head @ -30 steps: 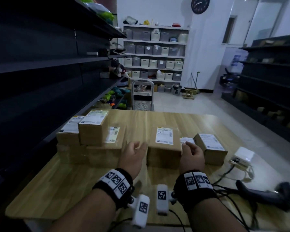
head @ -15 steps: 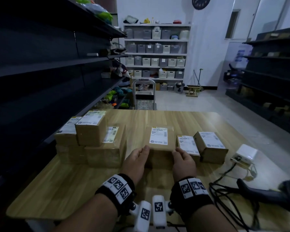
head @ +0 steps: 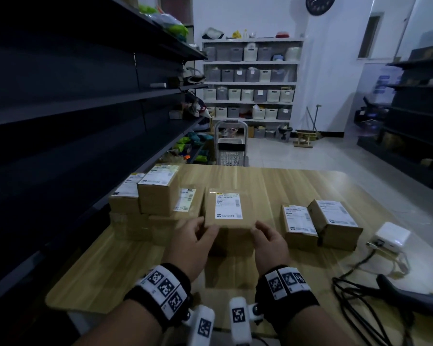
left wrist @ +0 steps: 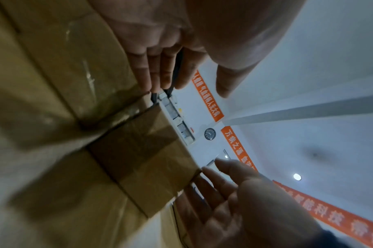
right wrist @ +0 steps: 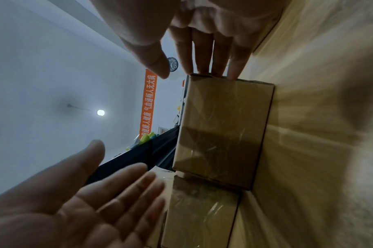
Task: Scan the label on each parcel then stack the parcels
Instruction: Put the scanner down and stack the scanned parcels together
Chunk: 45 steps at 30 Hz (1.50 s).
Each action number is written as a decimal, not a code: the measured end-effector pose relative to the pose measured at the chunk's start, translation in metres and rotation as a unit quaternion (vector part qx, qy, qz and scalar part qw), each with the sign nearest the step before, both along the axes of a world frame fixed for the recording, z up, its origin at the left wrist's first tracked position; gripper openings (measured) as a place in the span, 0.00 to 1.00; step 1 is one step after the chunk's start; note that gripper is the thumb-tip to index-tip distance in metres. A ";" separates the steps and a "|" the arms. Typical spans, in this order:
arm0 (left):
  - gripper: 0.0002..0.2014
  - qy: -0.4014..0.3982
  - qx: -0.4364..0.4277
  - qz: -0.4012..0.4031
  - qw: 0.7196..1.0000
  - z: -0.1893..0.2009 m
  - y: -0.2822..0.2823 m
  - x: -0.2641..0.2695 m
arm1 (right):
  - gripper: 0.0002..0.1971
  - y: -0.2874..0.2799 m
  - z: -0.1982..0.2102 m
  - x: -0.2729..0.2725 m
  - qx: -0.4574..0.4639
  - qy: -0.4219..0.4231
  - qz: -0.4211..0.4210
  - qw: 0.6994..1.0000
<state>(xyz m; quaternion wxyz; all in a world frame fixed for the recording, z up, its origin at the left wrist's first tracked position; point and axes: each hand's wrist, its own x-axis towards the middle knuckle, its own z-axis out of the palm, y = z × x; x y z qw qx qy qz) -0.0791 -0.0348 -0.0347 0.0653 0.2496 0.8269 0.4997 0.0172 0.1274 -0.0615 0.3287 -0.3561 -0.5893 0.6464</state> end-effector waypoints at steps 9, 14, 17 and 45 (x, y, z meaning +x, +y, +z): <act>0.40 0.151 -0.340 -0.099 0.923 0.022 0.000 -0.034 | 0.26 -0.005 -0.001 -0.012 0.043 -0.029 0.047 0.998; 0.41 0.171 -0.364 -0.111 0.909 0.018 -0.004 -0.039 | 0.27 -0.006 0.005 -0.017 0.050 -0.032 0.049 0.997; 0.39 0.175 -0.362 -0.113 0.908 0.022 -0.006 -0.042 | 0.26 -0.006 0.007 -0.017 0.044 -0.033 0.047 0.997; 0.29 -0.221 -0.034 -0.194 0.955 -0.027 0.198 0.031 | 0.16 0.137 -0.002 0.061 0.005 -0.086 -0.138 0.987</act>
